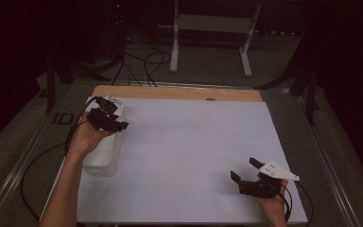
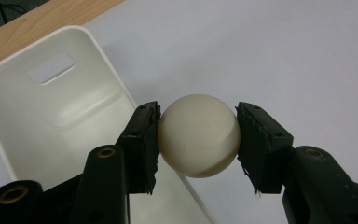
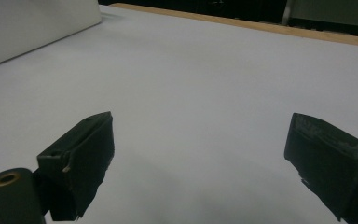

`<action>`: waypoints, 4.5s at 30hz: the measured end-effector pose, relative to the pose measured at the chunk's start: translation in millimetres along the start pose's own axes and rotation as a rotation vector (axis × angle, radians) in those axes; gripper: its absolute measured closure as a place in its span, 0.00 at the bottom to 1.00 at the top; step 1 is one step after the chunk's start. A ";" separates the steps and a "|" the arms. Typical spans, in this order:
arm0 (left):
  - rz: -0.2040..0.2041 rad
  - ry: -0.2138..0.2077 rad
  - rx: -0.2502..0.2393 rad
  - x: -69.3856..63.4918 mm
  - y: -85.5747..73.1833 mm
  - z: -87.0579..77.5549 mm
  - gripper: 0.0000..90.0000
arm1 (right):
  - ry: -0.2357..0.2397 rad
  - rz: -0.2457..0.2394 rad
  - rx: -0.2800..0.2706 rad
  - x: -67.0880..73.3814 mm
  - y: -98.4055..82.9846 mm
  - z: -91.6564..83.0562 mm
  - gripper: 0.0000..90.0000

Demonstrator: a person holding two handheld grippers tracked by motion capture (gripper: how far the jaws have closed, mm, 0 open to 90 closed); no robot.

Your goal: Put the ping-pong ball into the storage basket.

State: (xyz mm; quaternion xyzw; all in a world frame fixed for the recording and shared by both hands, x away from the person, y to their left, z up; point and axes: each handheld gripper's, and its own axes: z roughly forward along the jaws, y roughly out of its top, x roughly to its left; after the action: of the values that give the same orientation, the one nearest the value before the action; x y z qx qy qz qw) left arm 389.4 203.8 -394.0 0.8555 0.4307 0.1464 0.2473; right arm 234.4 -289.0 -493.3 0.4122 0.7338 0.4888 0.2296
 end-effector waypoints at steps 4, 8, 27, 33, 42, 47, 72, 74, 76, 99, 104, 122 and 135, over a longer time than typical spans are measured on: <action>-0.006 0.007 0.003 1.3 -0.6 0.2 0.57 | -0.001 -0.001 -0.002 0.0 0.1 -0.1 0.09; -0.009 0.010 0.007 2.4 -1.1 -0.1 0.57 | -0.001 -0.002 -0.001 -0.3 0.0 -0.2 0.09; -0.037 0.032 0.013 9.4 -4.6 -1.7 0.57 | 0.000 0.000 -0.001 0.0 0.1 0.1 0.09; -0.040 0.037 0.015 11.3 -5.4 -2.2 0.57 | 0.001 0.000 0.000 0.2 0.1 0.4 0.09; -0.051 0.044 0.012 13.4 -6.5 -3.9 0.57 | 0.001 0.003 0.001 0.4 -0.1 0.7 0.09; -0.053 0.045 0.010 14.0 -6.4 -4.1 0.57 | 0.003 0.004 0.001 0.6 0.0 0.9 0.09; -0.069 0.067 0.019 19.4 -9.8 -5.4 0.57 | 0.002 0.001 0.001 0.7 0.0 0.4 0.09; -0.073 0.066 0.017 19.9 -10.1 -5.8 0.57 | 0.002 0.001 0.002 0.8 -0.1 0.5 0.09; -0.073 0.067 0.019 20.6 -10.5 -6.1 0.57 | 0.002 0.001 0.002 0.8 -0.1 0.5 0.09; -0.079 0.077 0.026 24.6 -13.4 -7.9 0.57 | 0.001 0.001 0.001 0.6 -0.1 0.4 0.09; -0.080 0.081 0.032 25.8 -14.4 -7.8 0.57 | 0.001 0.001 0.002 1.0 0.0 0.6 0.09; -0.089 0.086 0.038 29.0 -16.1 -7.8 0.57 | 0.003 0.002 0.003 1.1 0.2 0.9 0.09; -0.097 0.095 0.038 31.5 -18.1 -7.8 0.57 | 0.002 0.000 0.003 1.2 0.1 0.8 0.09</action>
State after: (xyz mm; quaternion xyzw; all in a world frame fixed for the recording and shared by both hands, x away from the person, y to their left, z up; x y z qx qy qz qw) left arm 392.2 240.8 -396.2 0.8302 0.4858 0.1662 0.2170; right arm 234.3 -287.5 -493.5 0.4121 0.7347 0.4881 0.2282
